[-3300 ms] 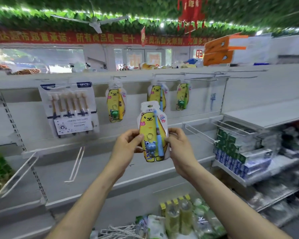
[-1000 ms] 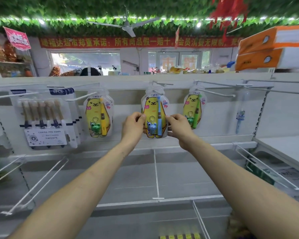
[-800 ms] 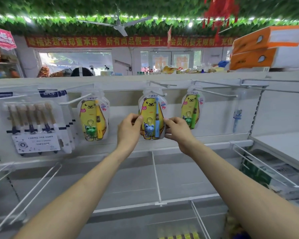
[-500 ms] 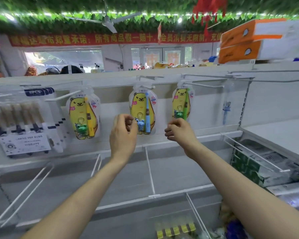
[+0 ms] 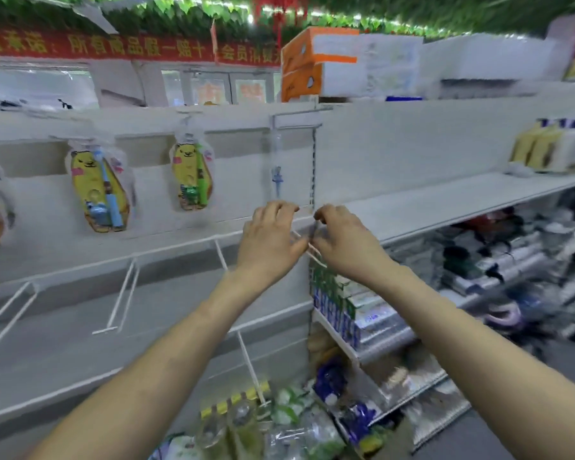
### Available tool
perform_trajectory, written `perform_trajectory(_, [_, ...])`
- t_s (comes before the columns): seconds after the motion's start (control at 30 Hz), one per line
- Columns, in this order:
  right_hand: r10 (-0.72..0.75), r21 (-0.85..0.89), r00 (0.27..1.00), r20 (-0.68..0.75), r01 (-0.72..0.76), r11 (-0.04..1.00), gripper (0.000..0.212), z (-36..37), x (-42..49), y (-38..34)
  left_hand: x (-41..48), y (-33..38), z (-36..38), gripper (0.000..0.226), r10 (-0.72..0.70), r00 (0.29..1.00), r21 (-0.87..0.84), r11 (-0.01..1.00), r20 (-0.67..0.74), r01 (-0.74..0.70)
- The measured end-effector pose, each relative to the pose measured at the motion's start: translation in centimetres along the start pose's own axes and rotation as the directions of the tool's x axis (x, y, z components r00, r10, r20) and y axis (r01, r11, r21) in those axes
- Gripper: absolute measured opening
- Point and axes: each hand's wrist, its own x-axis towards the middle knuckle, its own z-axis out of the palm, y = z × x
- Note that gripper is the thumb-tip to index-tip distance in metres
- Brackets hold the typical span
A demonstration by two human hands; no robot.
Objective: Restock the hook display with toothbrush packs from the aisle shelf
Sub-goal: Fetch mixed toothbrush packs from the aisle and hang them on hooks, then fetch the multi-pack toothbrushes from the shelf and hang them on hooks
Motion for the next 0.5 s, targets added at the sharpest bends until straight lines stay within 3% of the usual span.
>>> perform_trajectory(0.2, [0.127,-0.277,0.984,-0.124,-0.158,0.948,0.045,-7.4,-8.4,13.1,1.9,14.1,8.1,0.069,0.188,0.979,0.032,0.981,0.077,-0.191])
perform_trajectory(0.37, [0.362,-0.228,0.909,-0.206,-0.405,0.886,0.046,-11.1,-16.1,24.1,1.6,25.7,16.3,0.067,0.272,0.953,-0.144,0.957,0.136,-0.253])
perform_trajectory(0.5, [0.533,-0.225,0.803,-0.267,-0.590,0.776,0.050,-12.9,-21.2,32.5,0.7,34.1,24.6,0.067,0.408,0.899,-0.261,0.896,0.161,-0.360])
